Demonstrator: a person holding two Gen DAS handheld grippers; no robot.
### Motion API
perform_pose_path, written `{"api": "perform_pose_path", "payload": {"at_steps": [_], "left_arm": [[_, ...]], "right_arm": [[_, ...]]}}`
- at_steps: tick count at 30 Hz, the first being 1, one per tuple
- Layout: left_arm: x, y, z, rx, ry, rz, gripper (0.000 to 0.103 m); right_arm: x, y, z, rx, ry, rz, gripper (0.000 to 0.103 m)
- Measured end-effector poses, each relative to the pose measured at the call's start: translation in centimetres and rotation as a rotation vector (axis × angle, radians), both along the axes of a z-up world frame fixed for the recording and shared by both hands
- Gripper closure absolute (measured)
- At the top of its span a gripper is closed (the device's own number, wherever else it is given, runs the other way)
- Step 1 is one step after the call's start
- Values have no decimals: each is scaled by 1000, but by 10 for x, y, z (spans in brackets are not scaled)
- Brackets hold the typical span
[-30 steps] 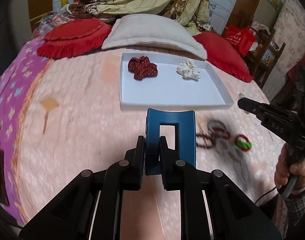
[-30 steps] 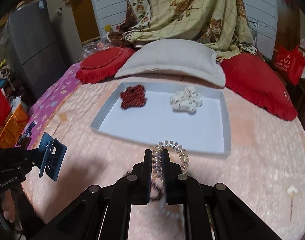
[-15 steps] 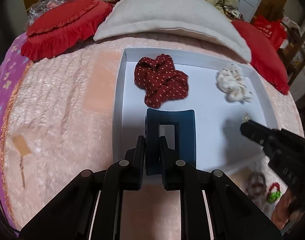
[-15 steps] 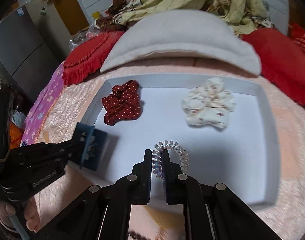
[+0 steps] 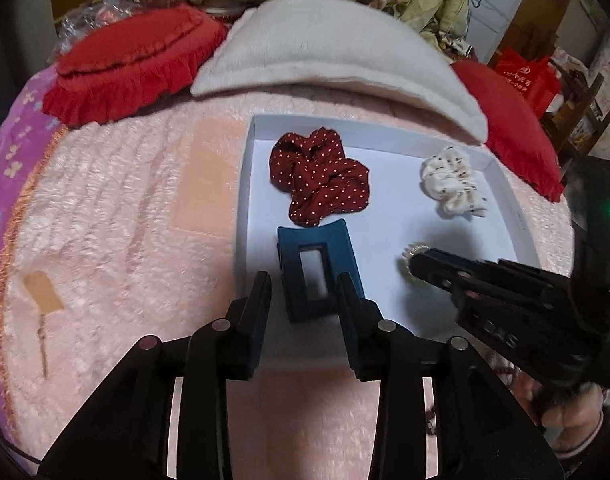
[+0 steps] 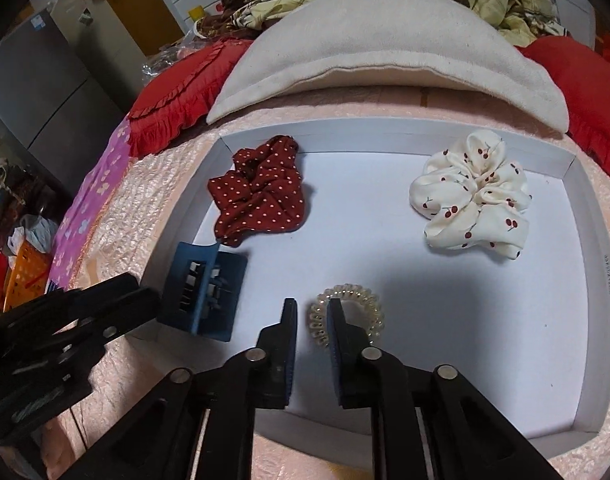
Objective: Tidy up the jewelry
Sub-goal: 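Carry the blue clip and gold coil into the tray and release both, then grasp the brown bead bracelet with left tool while right grasps silver mesh bangle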
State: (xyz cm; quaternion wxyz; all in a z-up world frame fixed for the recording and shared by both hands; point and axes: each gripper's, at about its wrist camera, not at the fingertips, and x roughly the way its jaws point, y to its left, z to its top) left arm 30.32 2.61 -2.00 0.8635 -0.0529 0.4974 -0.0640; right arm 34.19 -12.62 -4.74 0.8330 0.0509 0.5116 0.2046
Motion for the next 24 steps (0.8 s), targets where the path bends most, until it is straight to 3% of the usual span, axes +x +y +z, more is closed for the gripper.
{"api": "perform_pose_path", "payload": {"at_steps": [4, 10, 12, 18, 24], "left_arm": [[-31, 9, 22, 11, -47, 24, 71], [-85, 4, 44, 43, -93, 21, 66], [-102, -3, 44, 49, -92, -12, 62], [-130, -47, 12, 46, -42, -148, 62], [-126, -93, -20, 66, -1, -227, 62]], "right_arm": [[-13, 0, 19, 10, -36, -3, 65], [-55, -29, 59, 35, -91, -30, 64], [-79, -51, 67, 48, -111, -52, 59], [-153, -119, 52, 33, -99, -159, 58], [-194, -150, 28, 10, -81, -199, 58]]}}
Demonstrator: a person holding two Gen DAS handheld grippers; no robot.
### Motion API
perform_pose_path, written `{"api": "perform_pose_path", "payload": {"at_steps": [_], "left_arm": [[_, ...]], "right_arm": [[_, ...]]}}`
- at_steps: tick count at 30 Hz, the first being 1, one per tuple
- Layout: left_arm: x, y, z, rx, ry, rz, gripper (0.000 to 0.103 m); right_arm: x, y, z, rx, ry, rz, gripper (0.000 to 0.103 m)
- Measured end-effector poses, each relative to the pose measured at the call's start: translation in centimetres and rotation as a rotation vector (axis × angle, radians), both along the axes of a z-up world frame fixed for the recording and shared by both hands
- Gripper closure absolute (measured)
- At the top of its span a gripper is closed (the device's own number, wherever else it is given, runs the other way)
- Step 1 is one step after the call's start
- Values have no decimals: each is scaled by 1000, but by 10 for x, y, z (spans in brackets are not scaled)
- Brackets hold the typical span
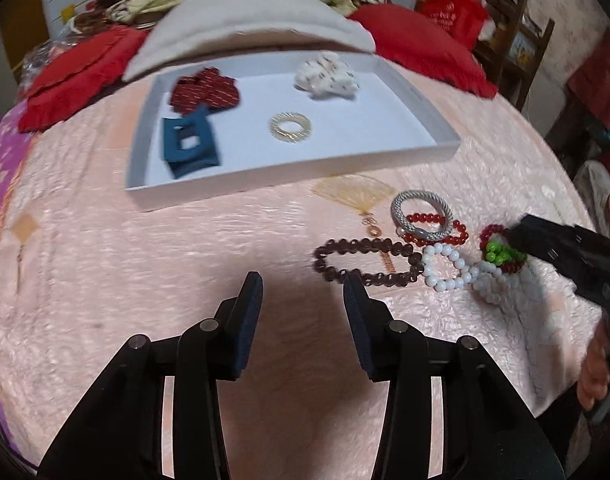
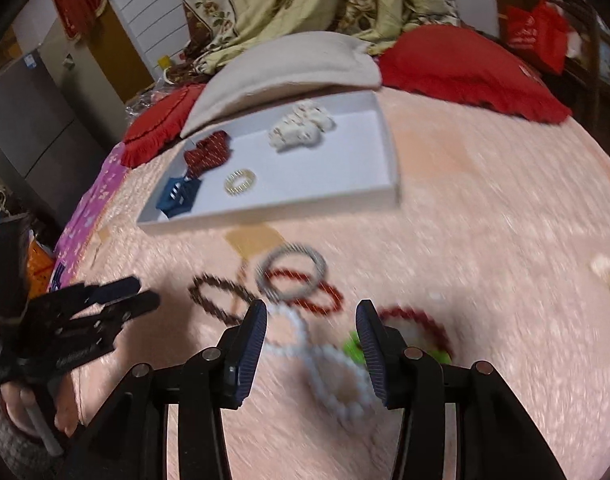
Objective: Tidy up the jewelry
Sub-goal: 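Grasp the brown bead bracelet with left tool while right grasps silver mesh bangle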
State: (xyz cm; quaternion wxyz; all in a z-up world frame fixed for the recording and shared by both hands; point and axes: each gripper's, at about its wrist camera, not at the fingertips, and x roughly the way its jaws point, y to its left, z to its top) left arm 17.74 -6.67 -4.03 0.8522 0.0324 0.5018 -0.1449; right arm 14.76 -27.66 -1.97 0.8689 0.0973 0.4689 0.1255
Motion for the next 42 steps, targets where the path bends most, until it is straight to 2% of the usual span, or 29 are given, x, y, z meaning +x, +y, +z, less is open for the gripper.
{"api": "perform_pose_path", "payload": {"at_steps": [10, 12, 13, 14, 15, 16, 22, 27, 32, 38, 42], "left_arm": [[28, -26, -29, 16, 40, -12, 62], [34, -30, -32, 45, 48, -9, 63], [34, -31, -32, 59, 36, -13, 70], [33, -33, -33, 82, 31, -15, 83], [32, -33, -33, 98, 25, -23, 91], [30, -31, -33, 98, 37, -29, 95], [10, 18, -32, 92, 68, 74, 95], [-6, 51, -32, 18, 91, 122, 95], [-7, 48, -33, 24, 57, 110, 95], [0, 43, -34, 21, 32, 92, 94], [0, 42, -34, 17, 18, 103, 94]], "right_arm": [[-11, -15, -8, 37, -21, -19, 58], [-11, -14, -10, 40, -20, -18, 58], [-9, -12, -12, 42, -18, -14, 58], [-8, -11, -13, 42, -16, -12, 58], [-7, -9, -14, 40, -13, -10, 58], [-6, -7, -16, 35, -11, -6, 58], [4, -1, -20, 6, -5, 14, 58], [27, 12, -22, -33, -7, 41, 59], [62, 24, -34, -34, 40, 62, 65], [81, 43, -46, -128, 47, 101, 70], [82, 52, -50, -181, 32, 107, 87]]}}
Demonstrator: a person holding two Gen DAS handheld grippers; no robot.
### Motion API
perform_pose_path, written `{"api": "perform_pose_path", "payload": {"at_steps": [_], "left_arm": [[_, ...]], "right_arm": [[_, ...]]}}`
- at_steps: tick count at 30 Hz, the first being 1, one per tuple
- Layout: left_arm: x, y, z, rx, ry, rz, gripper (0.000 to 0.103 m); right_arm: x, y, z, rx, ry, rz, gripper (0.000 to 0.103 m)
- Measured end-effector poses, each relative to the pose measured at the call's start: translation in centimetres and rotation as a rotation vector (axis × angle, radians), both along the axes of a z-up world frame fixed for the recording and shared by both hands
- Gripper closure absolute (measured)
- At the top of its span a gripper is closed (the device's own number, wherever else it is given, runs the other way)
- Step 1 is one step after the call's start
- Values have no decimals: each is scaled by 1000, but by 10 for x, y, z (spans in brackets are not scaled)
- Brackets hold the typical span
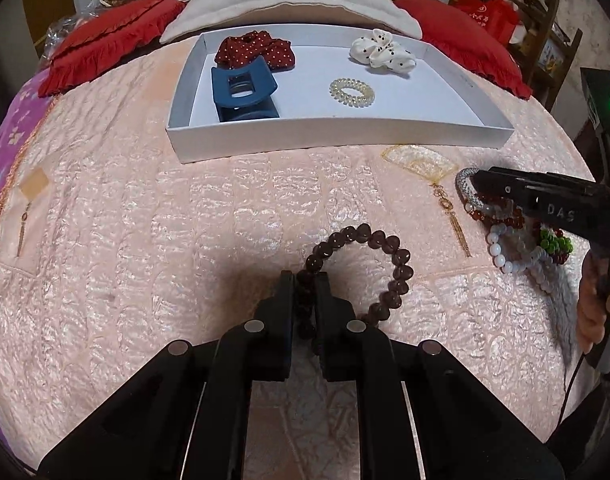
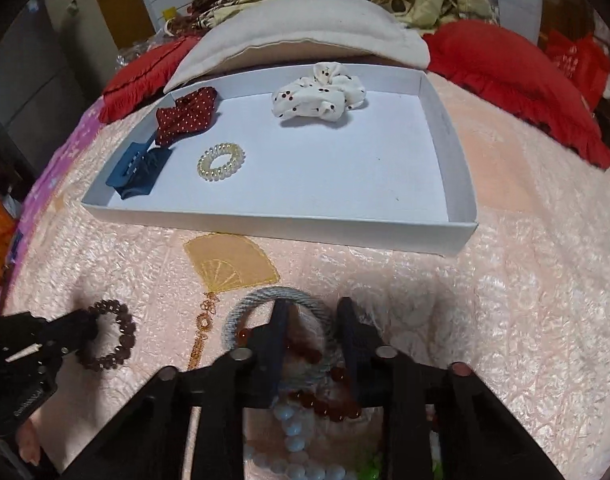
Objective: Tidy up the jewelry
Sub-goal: 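Grasp the brown bead bracelet with left tool while right grasps silver mesh bangle, then carry the brown bracelet and silver bangle into the tray and release both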
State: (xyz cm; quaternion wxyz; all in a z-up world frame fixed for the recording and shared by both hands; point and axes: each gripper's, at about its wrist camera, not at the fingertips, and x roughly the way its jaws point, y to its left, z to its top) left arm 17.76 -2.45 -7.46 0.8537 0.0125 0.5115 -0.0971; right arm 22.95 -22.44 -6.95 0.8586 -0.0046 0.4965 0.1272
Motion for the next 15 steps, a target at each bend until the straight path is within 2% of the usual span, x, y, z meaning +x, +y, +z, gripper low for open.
{"api": "perform_pose_path", "payload": {"at_steps": [1, 5, 15], "left_arm": [[0, -1, 0, 3, 0, 2, 95], [-4, -1, 10, -28, 4, -8, 96], [-30, 1, 93, -77, -137, -51, 96]], "right_arm": [[0, 1, 1, -9, -3, 1, 96], [-3, 1, 6, 33, 4, 1, 96], [-32, -1, 71, 100, -113, 5, 96]]}}
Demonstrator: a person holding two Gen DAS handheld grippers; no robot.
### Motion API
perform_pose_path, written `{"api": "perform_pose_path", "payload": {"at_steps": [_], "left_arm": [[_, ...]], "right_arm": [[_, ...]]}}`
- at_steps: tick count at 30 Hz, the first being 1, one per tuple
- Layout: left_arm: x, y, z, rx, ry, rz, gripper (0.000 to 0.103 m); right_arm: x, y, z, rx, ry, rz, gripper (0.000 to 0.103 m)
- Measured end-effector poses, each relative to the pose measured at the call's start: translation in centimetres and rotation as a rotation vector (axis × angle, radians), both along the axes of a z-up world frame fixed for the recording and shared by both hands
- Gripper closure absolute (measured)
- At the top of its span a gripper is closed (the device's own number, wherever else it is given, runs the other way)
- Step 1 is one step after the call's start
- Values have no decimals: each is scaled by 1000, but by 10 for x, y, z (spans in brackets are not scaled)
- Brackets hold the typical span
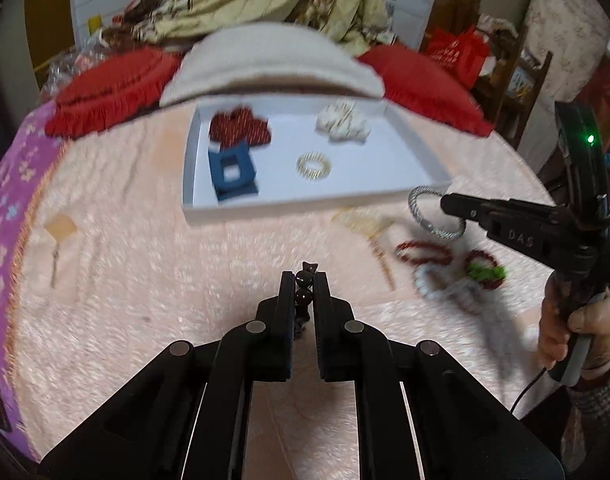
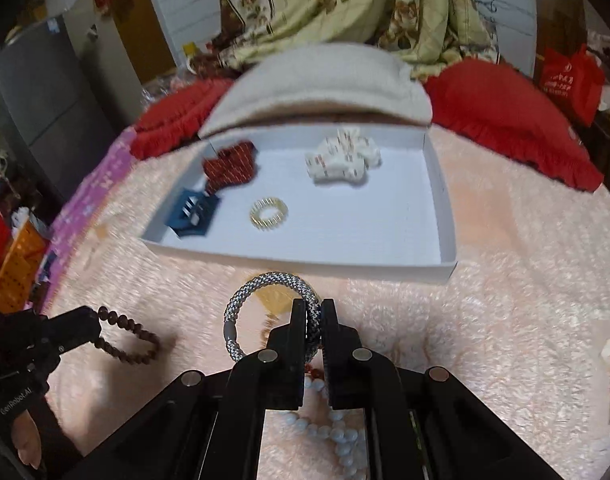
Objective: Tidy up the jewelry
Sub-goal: 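Carry the brown bracelet and silver bangle into the tray and release both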
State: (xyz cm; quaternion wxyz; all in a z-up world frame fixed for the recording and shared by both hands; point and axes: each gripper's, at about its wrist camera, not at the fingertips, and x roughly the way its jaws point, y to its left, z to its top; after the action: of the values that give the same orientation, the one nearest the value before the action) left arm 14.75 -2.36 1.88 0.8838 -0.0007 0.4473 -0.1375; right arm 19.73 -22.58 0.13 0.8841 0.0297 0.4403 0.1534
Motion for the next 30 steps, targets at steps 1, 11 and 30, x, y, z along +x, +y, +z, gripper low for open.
{"api": "perform_pose_path", "payload": {"at_steps": [1, 11, 30], "left_arm": [[0, 0, 7, -2, -10, -2, 96], [33, -3, 60, 7, -61, -14, 96], [179, -43, 42, 107, -24, -22, 96]], "right_arm": [[-3, -1, 6, 1, -12, 0, 96], [-5, -15, 34, 13, -57, -37, 97], [95, -33, -4, 34, 23, -115, 96]]}}
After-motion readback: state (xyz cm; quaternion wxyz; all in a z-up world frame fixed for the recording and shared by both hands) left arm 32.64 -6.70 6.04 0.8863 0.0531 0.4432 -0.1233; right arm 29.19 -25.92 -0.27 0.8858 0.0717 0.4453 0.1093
